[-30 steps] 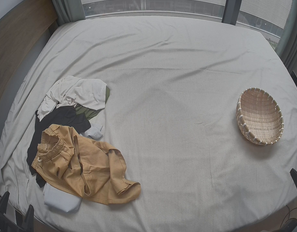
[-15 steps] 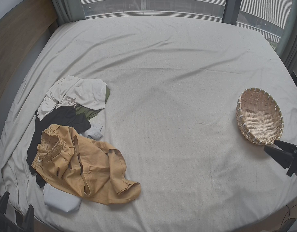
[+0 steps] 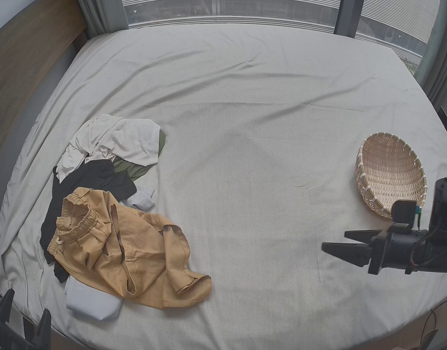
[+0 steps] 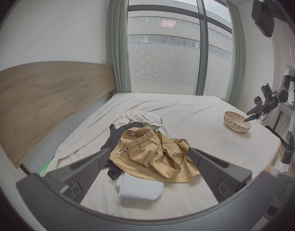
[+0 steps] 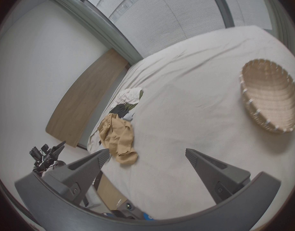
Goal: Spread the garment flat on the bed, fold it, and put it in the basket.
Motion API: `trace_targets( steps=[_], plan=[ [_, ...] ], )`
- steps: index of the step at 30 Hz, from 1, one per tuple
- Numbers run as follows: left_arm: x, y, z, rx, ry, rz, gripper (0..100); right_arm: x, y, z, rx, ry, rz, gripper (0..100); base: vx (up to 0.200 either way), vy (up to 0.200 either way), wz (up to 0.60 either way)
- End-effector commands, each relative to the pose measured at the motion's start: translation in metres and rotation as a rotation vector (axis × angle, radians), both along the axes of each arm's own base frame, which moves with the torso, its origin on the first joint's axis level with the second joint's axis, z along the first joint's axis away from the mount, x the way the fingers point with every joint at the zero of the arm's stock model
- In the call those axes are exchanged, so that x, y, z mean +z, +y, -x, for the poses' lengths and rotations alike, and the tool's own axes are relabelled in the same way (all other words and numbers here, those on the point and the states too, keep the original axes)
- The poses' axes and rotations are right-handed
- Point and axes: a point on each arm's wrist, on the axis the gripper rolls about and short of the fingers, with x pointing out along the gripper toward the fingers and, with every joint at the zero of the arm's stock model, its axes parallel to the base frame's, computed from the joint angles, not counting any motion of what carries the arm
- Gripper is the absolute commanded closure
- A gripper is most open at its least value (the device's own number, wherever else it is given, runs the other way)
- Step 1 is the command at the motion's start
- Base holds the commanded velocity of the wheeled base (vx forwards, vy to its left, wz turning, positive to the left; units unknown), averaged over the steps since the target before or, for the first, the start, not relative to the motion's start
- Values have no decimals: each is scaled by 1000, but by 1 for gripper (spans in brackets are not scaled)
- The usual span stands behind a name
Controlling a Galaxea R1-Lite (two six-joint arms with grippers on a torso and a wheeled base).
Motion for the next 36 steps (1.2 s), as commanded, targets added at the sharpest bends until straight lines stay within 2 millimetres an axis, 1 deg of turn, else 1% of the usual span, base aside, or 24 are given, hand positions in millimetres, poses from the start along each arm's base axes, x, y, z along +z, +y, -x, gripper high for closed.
trace_targets(
  steps=[1, 3, 6, 7, 11, 15, 19, 22, 23, 25, 27, 28, 31, 35, 36],
  plan=[
    [-5, 0, 0, 1, 4, 1, 0, -13, 23, -19, 43, 68, 27, 0, 0, 0, 0],
    [-5, 0, 0, 0, 4, 1, 0, -16, 27, -23, 48, 78, 33, 0, 0, 0, 0],
    [-5, 0, 0, 0, 4, 1, 0, -17, 28, -24, 49, 82, 36, 0, 0, 0, 0],
    [-5, 0, 0, 0, 4, 1, 0, -28, 40, -32, 73, 119, 59, 0, 0, 0, 0],
    [-5, 0, 0, 0, 4, 1, 0, -39, 56, -40, 104, 137, 67, 0, 0, 0, 0],
    [-5, 0, 0, 0, 4, 1, 0, -48, 76, -49, 124, 148, 35, 0, 0, 0, 0],
    [-5, 0, 0, 0, 4, 1, 0, -63, 95, -55, 151, 182, 42, 0, 0, 0, 0],
    [-5, 0, 0, 0, 4, -1, 0, -77, 109, -56, 176, 212, 63, 0, 0, 0, 0],
    [-5, 0, 0, 0, 4, -1, 0, -77, 109, -56, 176, 212, 63, 0, 0, 0, 0],
    [-5, 0, 0, 0, 4, -2, 0, -85, 118, -57, 192, 223, 64, 0, 0, 0, 0],
    [-5, 0, 0, 0, 4, -2, 0, -91, 125, -58, 204, 218, 58, 0, 0, 0, 0],
    [-5, 0, 0, 0, 4, -2, 0, -91, 125, -58, 204, 218, 58, 0, 0, 0, 0],
    [-5, 0, 0, 0, 4, -2, 0, -100, 133, -60, 219, 219, 62, 0, 0, 0, 0],
    [-5, 0, 0, 0, 4, -2, 0, -107, 146, -59, 239, 233, 62, 0, 0, 0, 0],
    [-5, 0, 0, 0, 4, -2, 0, -109, 152, -57, 244, 244, 54, 0, 0, 0, 0]
  ],
)
